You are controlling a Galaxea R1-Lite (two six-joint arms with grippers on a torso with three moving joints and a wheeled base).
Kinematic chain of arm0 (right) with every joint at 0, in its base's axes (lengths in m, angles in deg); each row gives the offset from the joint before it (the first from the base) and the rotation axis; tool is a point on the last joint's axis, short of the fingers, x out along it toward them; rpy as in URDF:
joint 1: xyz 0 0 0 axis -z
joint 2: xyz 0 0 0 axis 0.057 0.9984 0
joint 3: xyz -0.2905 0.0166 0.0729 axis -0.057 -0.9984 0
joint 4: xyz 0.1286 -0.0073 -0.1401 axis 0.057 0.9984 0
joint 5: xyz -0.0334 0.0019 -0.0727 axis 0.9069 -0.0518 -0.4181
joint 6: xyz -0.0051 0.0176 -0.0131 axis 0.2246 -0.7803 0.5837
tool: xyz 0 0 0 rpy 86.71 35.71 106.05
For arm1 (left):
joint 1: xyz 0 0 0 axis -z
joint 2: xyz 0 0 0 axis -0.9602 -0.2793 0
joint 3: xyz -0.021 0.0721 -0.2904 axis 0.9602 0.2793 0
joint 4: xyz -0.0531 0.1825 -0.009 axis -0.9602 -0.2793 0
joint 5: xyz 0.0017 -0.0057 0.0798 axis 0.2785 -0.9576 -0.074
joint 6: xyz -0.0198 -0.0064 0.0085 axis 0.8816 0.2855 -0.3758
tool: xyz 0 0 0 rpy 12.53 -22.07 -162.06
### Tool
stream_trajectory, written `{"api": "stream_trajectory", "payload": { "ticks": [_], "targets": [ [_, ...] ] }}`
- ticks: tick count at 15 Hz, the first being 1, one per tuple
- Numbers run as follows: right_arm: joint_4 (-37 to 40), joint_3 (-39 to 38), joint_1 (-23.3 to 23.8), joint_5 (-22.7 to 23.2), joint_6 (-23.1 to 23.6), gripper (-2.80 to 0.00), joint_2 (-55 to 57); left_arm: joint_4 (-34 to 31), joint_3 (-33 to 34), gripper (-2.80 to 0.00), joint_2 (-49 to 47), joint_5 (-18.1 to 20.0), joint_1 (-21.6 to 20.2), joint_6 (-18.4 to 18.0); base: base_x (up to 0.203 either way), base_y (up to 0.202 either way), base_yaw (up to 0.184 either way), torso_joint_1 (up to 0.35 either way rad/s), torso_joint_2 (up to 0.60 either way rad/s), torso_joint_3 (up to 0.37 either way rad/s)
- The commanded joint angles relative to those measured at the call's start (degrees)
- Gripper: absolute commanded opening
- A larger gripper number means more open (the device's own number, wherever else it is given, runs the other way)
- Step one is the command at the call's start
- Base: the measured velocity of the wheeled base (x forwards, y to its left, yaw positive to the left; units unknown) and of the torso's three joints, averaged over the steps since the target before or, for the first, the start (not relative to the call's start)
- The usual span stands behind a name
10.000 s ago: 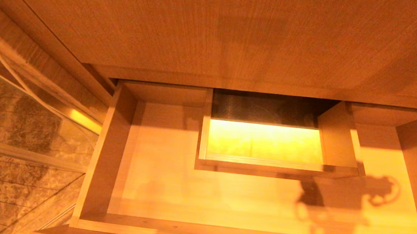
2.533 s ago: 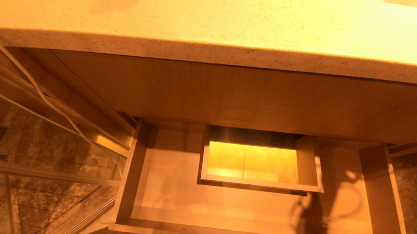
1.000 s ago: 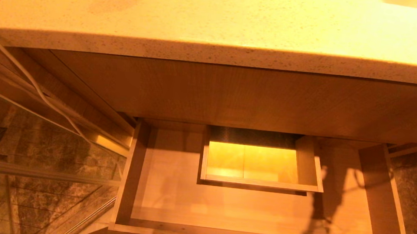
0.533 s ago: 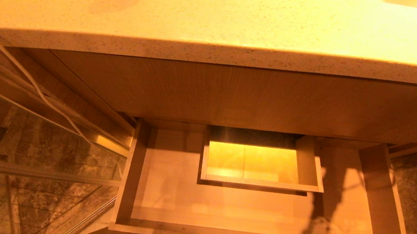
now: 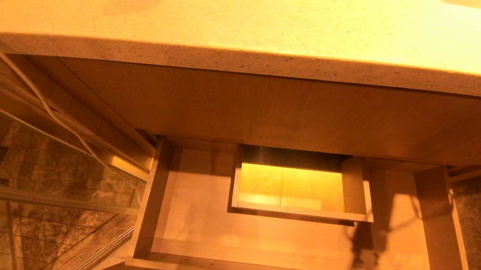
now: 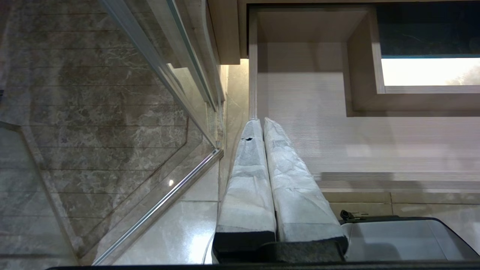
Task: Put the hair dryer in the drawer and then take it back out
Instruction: Place it on the countertop
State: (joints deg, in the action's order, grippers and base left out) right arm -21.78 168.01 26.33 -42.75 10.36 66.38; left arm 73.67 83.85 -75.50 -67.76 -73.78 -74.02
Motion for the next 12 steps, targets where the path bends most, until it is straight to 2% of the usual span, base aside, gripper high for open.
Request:
{"api": "stream_trajectory", "payload": {
  "ticks": [1, 5, 9, 12],
  "targets": [
    [2.71, 0.00, 0.02, -0.07, 0.43, -2.80, -3.89, 0.01, 0.09, -2.80, 0.00, -0.01, 0.00, -0.01, 0.000, 0.000, 0.000, 0.000, 0.00, 0.000],
    [11.94, -0.21, -0.06, 0.06, 0.07, -2.80, -8.95, 0.01, 0.09, -2.80, 0.00, -0.01, 0.00, -0.01, 0.000, 0.000, 0.000, 0.000, 0.00, 0.000],
    [25.90, -0.88, -0.13, -0.10, -1.10, -2.80, -12.24, 0.01, 0.09, -2.80, 0.00, -0.01, 0.00, -0.01, 0.000, 0.000, 0.000, 0.000, 0.00, 0.000],
    [30.50, -1.32, -0.12, -0.39, -3.00, -2.80, -12.57, 0.01, 0.09, -2.80, 0.00, -0.01, 0.00, -0.01, 0.000, 0.000, 0.000, 0.000, 0.00, 0.000]
  ]
}}
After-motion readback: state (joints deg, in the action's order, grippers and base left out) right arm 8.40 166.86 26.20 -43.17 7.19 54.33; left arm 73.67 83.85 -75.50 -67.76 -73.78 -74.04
